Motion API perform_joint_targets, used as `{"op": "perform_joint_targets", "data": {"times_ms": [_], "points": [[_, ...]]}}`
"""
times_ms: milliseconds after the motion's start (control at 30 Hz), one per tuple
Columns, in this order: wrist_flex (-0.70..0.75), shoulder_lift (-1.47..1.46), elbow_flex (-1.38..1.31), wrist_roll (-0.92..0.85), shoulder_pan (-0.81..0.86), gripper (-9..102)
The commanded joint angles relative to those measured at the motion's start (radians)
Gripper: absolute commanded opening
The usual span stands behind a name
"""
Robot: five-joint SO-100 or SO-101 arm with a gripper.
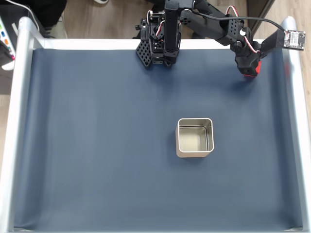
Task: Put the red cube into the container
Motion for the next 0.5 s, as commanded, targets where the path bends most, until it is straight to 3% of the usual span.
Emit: {"op": "perform_joint_targets", "data": {"times_ms": [0, 467], "points": [[0.058, 0.044, -0.025, -0.014, 0.029, 0], [0.56, 0.195, -0.305, 0.028, 0.288, 0]]}}
